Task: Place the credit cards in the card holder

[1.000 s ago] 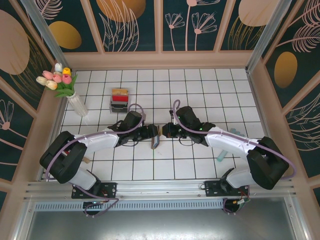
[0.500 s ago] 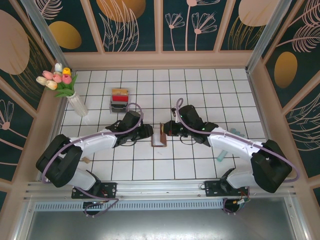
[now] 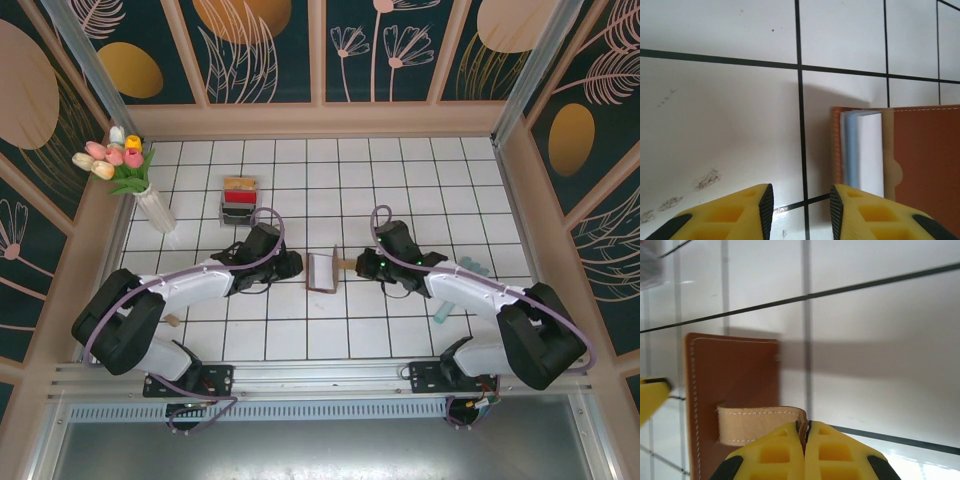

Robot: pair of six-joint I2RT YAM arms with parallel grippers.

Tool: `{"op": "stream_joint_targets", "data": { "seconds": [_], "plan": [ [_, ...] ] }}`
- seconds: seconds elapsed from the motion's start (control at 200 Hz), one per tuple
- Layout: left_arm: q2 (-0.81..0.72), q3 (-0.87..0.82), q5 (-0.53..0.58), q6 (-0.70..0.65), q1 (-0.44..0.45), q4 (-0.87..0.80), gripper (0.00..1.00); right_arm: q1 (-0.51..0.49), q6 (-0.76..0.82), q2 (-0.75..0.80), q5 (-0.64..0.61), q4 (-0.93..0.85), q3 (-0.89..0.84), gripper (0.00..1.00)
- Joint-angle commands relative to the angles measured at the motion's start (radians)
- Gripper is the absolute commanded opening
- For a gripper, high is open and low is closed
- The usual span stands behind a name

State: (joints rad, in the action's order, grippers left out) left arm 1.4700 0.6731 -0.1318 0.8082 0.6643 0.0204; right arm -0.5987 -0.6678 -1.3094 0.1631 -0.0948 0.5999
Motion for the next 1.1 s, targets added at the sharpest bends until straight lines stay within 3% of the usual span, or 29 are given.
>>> {"op": "stream_joint_targets", "data": {
  "seconds": [0.0,0.22,0.325,0.55,0.831,0.956,1.096],
  "plan": [
    [-0.006,-0.012,-0.038,0.006,0.006,0.068,0.43,0.046,0.021,0.003,-0.054,-0.076,-0.033,0.06],
    [0.045,0.004,-0.187,0.036,0.005,0.202,0.61,0.046,0.061,-0.024,0.009,-0.046,-0.033,0.07],
    [0.05,0.024,-0.205,0.039,0.005,0.223,0.67,0.045,0.048,-0.001,0.027,-0.028,-0.025,0.07],
    [0.084,0.072,-0.194,0.032,0.007,0.172,0.72,0.043,0.008,0.097,0.151,0.056,0.005,0.06],
    [0.118,0.12,-0.14,0.014,0.023,0.094,0.73,0.042,0.053,0.005,-0.008,-0.11,0.043,0.11],
    [0.125,0.145,-0.162,0.01,0.028,0.1,0.74,0.041,0.046,0.009,0.061,-0.043,0.026,0.1],
    [0.144,0.198,-0.105,-0.02,0.046,0.022,0.76,0.034,0.022,0.037,0.101,0.015,0.024,0.1]
  ]
}}
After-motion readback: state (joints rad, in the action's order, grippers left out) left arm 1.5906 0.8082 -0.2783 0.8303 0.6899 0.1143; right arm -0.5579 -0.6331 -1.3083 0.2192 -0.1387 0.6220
